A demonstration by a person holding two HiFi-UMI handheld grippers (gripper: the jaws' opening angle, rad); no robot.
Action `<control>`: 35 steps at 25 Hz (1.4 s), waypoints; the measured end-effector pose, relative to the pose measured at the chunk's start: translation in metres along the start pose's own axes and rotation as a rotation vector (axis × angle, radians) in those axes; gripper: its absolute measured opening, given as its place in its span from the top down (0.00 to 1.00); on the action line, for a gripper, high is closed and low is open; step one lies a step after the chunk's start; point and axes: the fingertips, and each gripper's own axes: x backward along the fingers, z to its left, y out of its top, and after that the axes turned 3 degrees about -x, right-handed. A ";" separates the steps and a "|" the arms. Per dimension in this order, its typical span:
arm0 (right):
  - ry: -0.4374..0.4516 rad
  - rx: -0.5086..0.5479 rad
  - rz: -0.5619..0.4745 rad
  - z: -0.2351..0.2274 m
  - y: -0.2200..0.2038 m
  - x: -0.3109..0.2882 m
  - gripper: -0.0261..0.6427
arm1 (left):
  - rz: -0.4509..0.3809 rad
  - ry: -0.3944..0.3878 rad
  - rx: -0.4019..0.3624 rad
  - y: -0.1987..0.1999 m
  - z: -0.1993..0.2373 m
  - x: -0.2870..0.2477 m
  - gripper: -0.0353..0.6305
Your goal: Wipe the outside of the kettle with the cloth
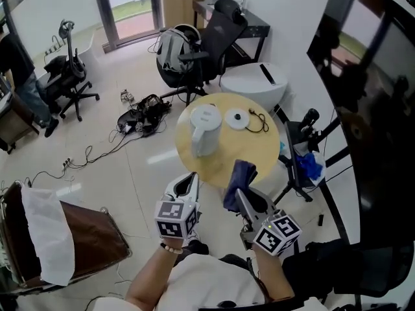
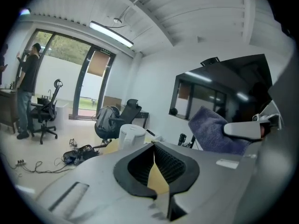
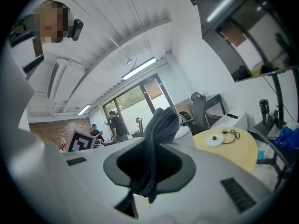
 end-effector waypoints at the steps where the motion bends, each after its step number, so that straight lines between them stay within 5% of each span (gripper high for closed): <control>1: -0.002 0.007 0.007 -0.002 0.002 -0.009 0.85 | 0.005 0.002 -0.005 0.001 0.007 -0.008 0.93; 8: -0.015 0.024 0.056 -0.032 0.012 -0.048 0.85 | 0.064 0.034 -0.024 -0.008 0.037 -0.063 0.69; 18: 0.083 0.098 0.184 -0.092 0.032 -0.113 0.85 | 0.106 0.132 -0.058 -0.022 0.077 -0.145 0.56; 27: 0.181 0.171 0.292 -0.124 0.039 -0.170 0.85 | 0.093 0.144 -0.107 -0.035 0.084 -0.174 0.56; 35: 0.219 0.432 0.446 -0.136 0.028 -0.204 0.85 | 0.068 0.143 -0.150 -0.035 0.081 -0.175 0.69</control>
